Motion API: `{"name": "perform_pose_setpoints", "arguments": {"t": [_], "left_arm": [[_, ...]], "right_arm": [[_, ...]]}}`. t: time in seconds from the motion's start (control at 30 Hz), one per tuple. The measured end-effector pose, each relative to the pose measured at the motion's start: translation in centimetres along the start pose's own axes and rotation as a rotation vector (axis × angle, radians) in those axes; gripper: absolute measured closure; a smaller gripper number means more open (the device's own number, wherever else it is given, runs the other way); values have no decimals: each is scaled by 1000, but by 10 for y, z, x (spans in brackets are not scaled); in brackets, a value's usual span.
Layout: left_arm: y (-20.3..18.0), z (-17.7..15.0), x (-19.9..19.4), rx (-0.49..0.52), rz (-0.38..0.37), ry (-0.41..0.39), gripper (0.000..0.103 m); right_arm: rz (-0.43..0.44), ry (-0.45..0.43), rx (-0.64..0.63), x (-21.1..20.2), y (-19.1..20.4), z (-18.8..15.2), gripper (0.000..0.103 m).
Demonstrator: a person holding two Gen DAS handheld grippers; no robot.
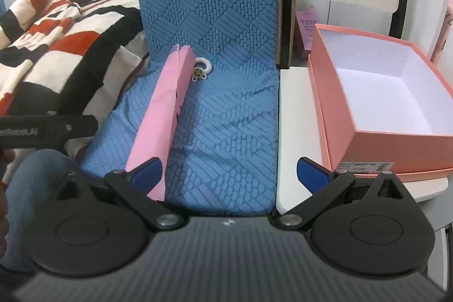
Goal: Fold shopping bag
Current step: 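Move both tools toward the pink paper bag lying on the chair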
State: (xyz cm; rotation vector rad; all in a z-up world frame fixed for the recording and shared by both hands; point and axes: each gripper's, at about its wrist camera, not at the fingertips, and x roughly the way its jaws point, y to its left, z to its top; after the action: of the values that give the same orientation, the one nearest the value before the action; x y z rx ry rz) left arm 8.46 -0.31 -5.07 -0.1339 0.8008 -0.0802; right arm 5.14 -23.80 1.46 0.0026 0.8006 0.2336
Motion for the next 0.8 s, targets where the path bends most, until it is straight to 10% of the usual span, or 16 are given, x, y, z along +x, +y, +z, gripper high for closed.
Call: {"name": "perform_pose_setpoints", "arguments": {"t": [0.4, 0.8], "left_arm": [[13, 14, 77, 3, -29, 10, 0], [32, 18, 131, -79, -117, 78, 0]], "right_arm": [[65, -27, -32, 54, -1, 2, 1], [119, 4, -36, 110, -1, 9, 50]]}}
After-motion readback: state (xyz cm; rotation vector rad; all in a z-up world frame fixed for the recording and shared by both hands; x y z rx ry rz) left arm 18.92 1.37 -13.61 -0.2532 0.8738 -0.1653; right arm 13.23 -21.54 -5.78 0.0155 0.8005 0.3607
